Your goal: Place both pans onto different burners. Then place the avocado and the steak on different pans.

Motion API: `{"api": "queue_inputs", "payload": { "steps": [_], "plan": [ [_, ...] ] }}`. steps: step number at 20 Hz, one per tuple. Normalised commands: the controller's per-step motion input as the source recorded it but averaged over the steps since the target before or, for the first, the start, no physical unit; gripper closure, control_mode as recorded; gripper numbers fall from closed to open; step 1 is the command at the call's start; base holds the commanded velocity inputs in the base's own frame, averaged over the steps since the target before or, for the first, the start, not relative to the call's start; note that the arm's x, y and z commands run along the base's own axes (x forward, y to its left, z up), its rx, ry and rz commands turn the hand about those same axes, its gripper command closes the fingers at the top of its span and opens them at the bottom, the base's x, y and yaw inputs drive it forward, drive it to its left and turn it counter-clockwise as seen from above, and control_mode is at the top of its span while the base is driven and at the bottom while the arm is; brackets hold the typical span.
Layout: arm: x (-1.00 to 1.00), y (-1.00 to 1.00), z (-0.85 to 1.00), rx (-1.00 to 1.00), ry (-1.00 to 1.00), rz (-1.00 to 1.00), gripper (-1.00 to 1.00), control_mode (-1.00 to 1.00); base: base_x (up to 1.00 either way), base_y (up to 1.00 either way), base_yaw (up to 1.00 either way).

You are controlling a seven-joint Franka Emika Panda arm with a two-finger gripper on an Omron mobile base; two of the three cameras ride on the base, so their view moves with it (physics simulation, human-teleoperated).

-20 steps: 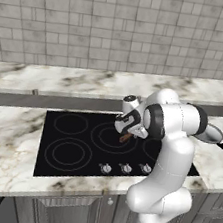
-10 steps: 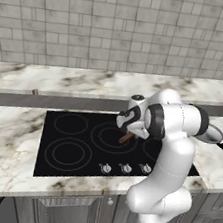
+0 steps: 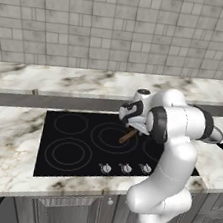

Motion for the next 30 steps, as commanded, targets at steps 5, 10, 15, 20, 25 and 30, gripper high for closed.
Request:
{"api": "queue_inputs", "payload": {
  "steps": [5,10,15,20,25,30],
  "plan": [
    [-0.01,0.0,0.36,0.0,0.0,0.0,-1.0,-1.0,0.0,0.0,0.0],
    [-0.07,-0.02,0.4,0.0,0.0,0.08,-1.0,-1.0,0.0,0.0,0.0],
    [-0.19,-0.17,0.28,0.0,0.0,0.16,-1.0,-1.0,0.0,0.0,0.0],
    [-0.29,-0.12,0.09,-0.01,0.0,0.22,-1.0,-1.0,0.0,0.0,0.0],
    [-0.2,-0.03,0.05,-0.03,0.0,0.25,-1.0,-1.0,0.0,0.0,0.0],
    [-0.03,0.0,0.0,-0.04,0.0,0.22,-1.0,-1.0,0.0,0.0,0.0]
  ]
}}
